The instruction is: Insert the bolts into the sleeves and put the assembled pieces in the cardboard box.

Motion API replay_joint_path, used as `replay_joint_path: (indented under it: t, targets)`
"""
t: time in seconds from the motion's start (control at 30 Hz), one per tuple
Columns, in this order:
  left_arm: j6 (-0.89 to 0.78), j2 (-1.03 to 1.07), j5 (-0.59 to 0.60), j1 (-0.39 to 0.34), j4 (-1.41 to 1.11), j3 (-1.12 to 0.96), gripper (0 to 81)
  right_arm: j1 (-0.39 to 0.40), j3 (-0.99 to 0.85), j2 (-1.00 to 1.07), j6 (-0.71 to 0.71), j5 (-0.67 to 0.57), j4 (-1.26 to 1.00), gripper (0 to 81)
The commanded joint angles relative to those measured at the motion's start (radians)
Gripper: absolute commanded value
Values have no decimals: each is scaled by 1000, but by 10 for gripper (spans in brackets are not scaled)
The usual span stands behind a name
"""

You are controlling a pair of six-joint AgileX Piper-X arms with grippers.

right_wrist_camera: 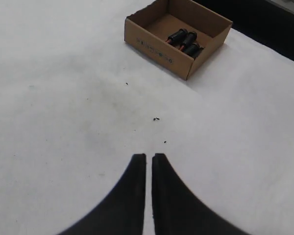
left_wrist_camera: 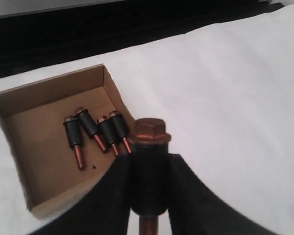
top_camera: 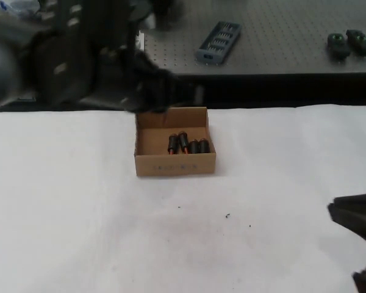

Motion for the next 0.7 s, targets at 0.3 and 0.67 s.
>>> replay_joint_path:
  t: [0.3, 0.67]
  targets:
    - [13, 487, 0, 64, 268, -601, 6, -7, -5, -85, -1, 25, 129, 38]
    - [5, 685, -46, 113, 337, -764, 6, -7, -5, -85, -1, 25, 159, 38]
